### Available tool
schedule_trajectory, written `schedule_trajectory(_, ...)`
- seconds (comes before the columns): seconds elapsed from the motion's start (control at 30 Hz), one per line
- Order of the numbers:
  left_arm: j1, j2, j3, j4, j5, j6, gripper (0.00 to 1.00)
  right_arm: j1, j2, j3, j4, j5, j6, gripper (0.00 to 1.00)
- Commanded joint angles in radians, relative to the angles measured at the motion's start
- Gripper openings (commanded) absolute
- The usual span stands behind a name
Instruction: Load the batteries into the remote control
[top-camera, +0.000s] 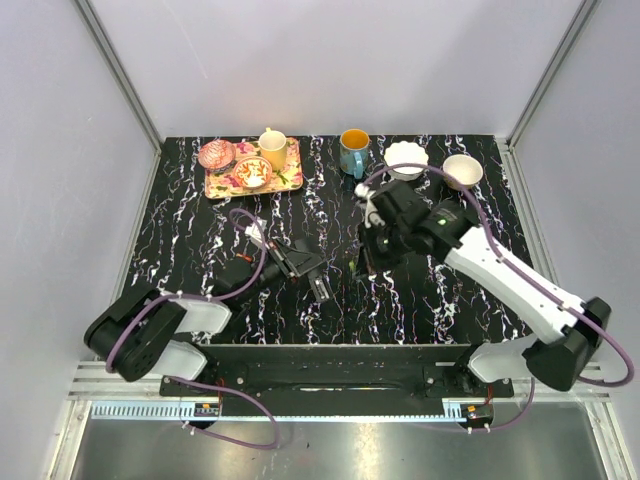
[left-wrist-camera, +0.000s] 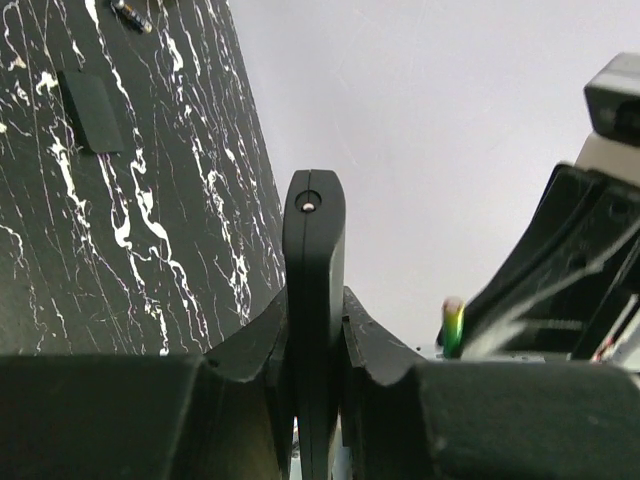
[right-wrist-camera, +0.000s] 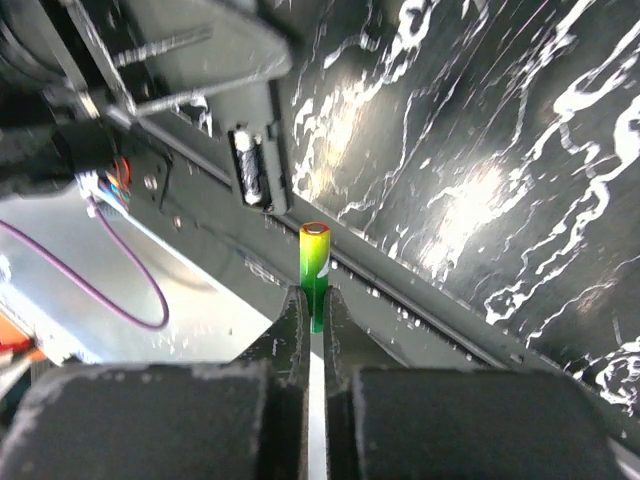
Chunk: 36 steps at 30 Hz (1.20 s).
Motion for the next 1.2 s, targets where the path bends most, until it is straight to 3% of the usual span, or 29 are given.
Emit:
schedule_trajectory(0.0, -0.023, 0.087, 0.057, 0.266, 0.014, -0.087, 0.0, 0.076, 0.084, 0.078, -0.115, -0.078, -0.022, 0.0)
schedule_trajectory(0.47, -0.075, 0.084, 0.108, 0.191, -0.012, -0.044, 0.0, 0.133, 0.171, 0.103, -0.129, -0.134, -0.006, 0.0)
schedule_trajectory(1.17, -0.106, 0.041, 0.062, 0.167, -0.075, -0.041, 0.0, 0.149, 0.285, 0.135, -0.122, -0.066, 0.035, 0.0)
